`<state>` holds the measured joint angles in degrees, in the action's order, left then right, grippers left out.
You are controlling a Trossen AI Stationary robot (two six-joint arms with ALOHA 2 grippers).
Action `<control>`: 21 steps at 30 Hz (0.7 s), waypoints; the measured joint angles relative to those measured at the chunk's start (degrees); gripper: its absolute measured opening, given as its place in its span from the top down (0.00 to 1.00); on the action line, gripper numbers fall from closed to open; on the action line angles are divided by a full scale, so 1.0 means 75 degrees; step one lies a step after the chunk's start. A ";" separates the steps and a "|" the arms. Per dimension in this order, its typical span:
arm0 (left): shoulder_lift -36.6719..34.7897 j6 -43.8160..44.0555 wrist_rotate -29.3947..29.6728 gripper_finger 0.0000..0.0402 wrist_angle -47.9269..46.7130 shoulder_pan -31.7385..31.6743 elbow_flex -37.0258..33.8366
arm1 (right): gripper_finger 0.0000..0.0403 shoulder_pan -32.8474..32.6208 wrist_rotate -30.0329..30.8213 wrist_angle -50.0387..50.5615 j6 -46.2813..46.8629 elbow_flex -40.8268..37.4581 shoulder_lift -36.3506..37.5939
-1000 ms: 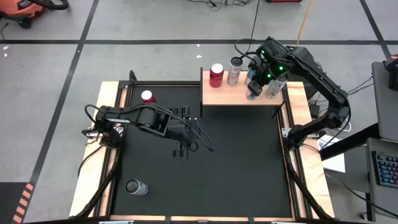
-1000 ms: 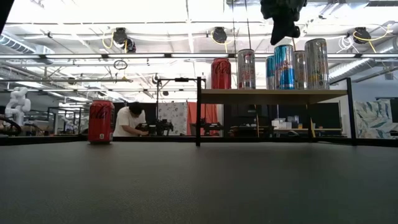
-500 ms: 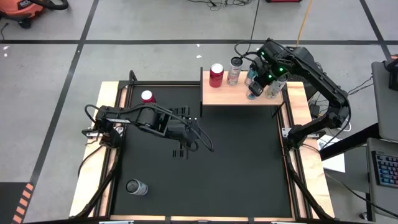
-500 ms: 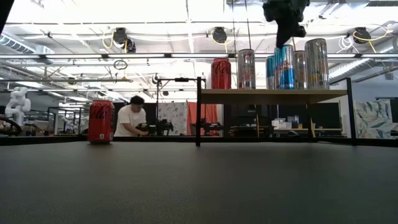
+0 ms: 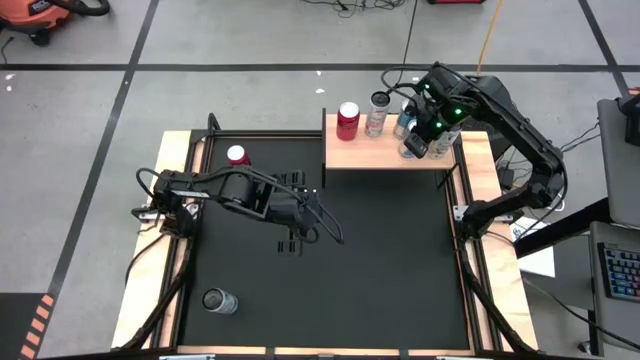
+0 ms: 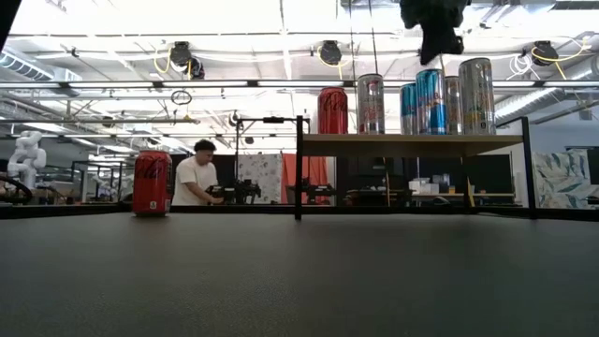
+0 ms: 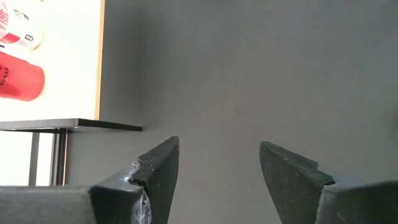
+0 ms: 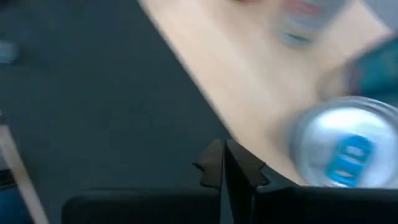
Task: Place canned beverage on shelf
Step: Put the white-pink soda can on the shelf aligned with the other white-pink soda can
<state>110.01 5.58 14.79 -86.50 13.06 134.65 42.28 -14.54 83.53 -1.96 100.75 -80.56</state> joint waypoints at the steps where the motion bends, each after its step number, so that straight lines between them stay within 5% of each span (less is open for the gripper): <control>1: 0.0000 -0.0002 0.0000 0.44 0.0000 0.0001 0.0000 | 1.00 -0.0003 -0.0331 -0.0082 -0.0011 0.0000 0.0046; 7: -0.0002 -0.0002 0.0000 0.44 0.0000 0.0003 0.0000 | 1.00 -0.0362 -0.2052 -0.0628 -0.0006 0.0000 0.0424; 16: 0.0001 0.0170 0.0047 0.44 -0.0033 0.0003 0.0000 | 1.00 -0.1832 -0.0527 -0.0708 0.0236 0.0000 0.1282; 21: 0.0000 0.0217 0.0109 0.44 -0.0176 0.0003 0.0000 | 1.00 -0.2201 -0.0433 -0.0702 0.0543 0.0000 0.1657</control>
<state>110.01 7.20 15.61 -87.82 13.08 134.65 25.77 -17.78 78.26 2.11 100.75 -68.13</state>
